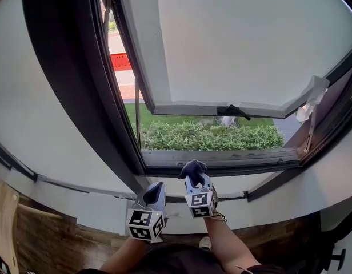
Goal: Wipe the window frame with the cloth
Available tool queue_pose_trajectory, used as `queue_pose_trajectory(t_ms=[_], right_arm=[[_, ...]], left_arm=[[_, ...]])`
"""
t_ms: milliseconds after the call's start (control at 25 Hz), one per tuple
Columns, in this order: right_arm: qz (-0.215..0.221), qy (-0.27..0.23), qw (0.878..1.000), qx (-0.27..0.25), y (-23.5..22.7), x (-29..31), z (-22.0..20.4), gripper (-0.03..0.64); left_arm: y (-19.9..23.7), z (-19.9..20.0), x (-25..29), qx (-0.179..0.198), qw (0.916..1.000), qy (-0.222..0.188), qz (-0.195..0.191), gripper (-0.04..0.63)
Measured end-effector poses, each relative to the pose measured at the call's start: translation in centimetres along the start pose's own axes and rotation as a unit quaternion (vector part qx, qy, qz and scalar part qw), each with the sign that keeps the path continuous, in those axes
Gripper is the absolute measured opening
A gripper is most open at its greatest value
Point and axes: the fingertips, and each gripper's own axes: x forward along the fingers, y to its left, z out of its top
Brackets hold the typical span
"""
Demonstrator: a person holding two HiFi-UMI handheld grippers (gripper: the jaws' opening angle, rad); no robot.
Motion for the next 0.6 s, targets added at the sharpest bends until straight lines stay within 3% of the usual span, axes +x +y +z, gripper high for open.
queue_pose_trajectory(t_ms=[600], right_arm=[[0.006, 0.001, 1.0, 0.011, -6.0, -2.5, -2.5, 0.081]], left_arm=[[-6.1, -0.2, 4.1, 0.01, 0.9996, 0.009, -0.026, 0.008]])
